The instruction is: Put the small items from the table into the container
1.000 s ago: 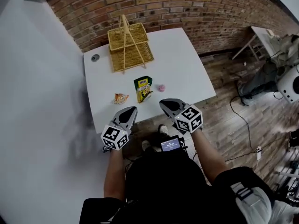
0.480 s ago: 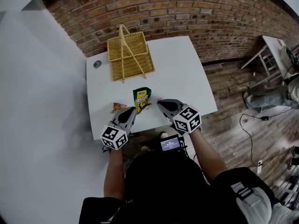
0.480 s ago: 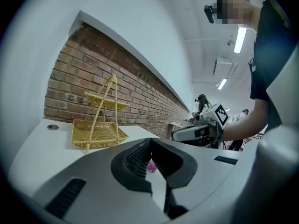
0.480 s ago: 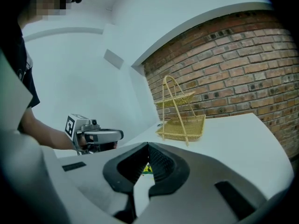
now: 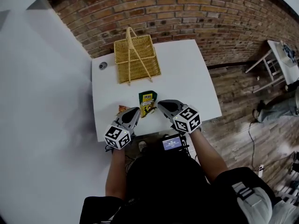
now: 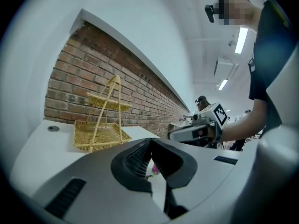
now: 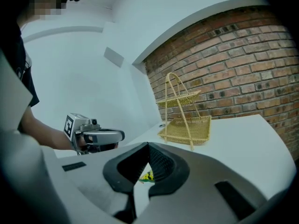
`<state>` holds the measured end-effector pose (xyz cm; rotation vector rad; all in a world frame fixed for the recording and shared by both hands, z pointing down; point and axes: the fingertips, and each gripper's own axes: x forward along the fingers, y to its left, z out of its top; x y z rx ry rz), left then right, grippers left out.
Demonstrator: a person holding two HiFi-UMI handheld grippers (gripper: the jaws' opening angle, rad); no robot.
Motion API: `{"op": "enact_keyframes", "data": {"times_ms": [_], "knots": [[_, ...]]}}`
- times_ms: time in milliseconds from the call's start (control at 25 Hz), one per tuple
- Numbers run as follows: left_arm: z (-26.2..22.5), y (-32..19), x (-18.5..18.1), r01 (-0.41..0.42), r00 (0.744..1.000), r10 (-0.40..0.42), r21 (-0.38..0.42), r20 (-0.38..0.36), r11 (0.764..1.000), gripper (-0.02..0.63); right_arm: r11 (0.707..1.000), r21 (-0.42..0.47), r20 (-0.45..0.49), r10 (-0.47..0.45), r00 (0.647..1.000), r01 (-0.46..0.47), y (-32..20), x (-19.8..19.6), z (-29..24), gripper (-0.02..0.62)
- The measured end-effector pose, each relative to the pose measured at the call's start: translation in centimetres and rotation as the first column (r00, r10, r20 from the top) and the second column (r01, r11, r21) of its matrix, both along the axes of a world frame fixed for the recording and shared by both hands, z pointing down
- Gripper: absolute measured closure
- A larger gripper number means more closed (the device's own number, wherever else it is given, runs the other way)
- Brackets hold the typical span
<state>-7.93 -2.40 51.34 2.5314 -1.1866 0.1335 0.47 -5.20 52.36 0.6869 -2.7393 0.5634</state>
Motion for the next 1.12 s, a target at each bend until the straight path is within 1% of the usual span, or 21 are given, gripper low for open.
{"op": "enact_keyframes", "data": {"times_ms": [160, 280, 440, 560, 760, 1120], "knots": [[-0.8, -0.7, -0.9, -0.011, 1.000, 0.011, 0.022, -0.016, 1.000, 0.597, 0.999, 0.030, -0.016, -0.012, 1.000, 0.013, -0.1, -1.7, -0.8, 0.584], [-1.3, -1.0, -1.1, -0.023, 0.999, 0.024, 0.035, -0.024, 0.999, 0.597, 0.999, 0.041, -0.019, -0.008, 1.000, 0.008, -0.4, -2.3, -1.4, 0.584], [-1.0, -1.1, -1.5, -0.034, 0.999, 0.035, 0.024, -0.032, 0.999, 0.597, 0.999, 0.042, -0.034, -0.003, 0.999, 0.004, -0.3, -2.8, -1.3, 0.584], [-0.9, -1.1, -1.5, -0.044, 0.998, 0.045, 0.020, -0.036, 0.999, 0.597, 0.999, 0.040, -0.042, 0.003, 0.999, -0.002, -0.2, -2.8, -1.0, 0.584], [-1.3, -1.6, -1.5, -0.052, 0.997, 0.053, 0.022, -0.063, 0.998, 0.597, 0.999, 0.041, -0.038, 0.020, 0.999, -0.018, -0.5, -2.8, -1.1, 0.584], [-1.1, -2.1, -1.3, -0.062, 0.997, 0.063, 0.017, -0.052, 0.998, 0.597, 0.997, 0.030, -0.013, 0.066, 0.998, -0.066, -1.7, -1.7, -1.2, 0.584]]}}
